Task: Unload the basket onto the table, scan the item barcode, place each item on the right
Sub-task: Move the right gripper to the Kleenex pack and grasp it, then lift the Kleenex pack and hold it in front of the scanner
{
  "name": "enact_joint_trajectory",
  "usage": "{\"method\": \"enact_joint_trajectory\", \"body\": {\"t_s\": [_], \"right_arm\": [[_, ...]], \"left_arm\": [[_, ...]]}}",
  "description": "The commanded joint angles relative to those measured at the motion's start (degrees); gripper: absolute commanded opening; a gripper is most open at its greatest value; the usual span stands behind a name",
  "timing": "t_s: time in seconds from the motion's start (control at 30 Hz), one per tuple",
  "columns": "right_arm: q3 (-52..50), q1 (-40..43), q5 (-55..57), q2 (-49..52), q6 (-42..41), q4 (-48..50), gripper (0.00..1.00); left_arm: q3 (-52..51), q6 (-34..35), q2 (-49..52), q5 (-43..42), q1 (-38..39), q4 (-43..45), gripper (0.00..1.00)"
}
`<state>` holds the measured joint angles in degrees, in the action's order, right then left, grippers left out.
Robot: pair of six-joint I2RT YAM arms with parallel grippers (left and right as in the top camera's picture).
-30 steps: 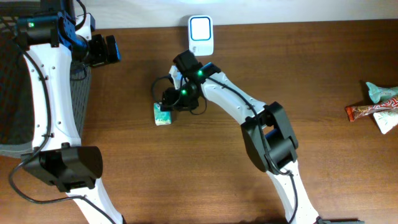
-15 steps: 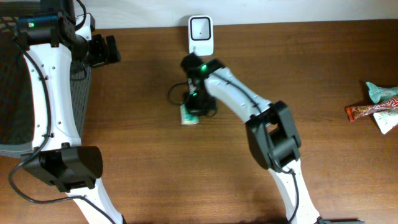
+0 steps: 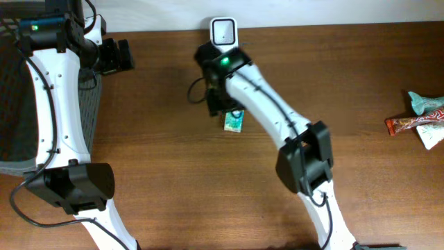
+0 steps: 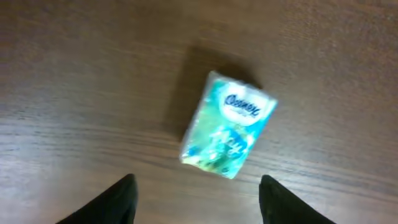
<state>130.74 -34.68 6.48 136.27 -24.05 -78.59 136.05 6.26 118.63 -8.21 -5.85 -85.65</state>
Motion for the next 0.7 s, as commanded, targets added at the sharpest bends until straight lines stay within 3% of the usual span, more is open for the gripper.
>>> {"method": "enact_joint_trajectory", "body": {"t_s": [0.0, 0.33, 0.4, 0.5, 0.67], "right_arm": [[-2.3, -3.8, 14.0, 3.0, -8.0, 1.7, 0.56], [-11.9, -4.9, 14.2, 4.7, -8.0, 12.0, 0.48], [-11.9, -4.7, 15.0, 4.7, -7.9, 11.8, 0.40], [-11.9, -4.2, 15.0, 4.7, -7.7, 11.5, 0.04], [-6.3, -3.7, 11.2, 3.3, -1.9, 7.2, 0.04]], "left_arm": [[0.0, -0.5, -0.2, -0.4, -0.2, 0.1, 0.99], [0.0, -0.5, -0.2, -0.4, -0.2, 0.1, 0.99], [0.0, -0.5, -0.2, -0.4, -0.2, 0.1, 0.99], [0.0, -0.5, -0.2, -0.4, -0.2, 0.1, 0.99], [0.0, -0.5, -0.2, -0.4, -0.2, 0.1, 0.99]]}}
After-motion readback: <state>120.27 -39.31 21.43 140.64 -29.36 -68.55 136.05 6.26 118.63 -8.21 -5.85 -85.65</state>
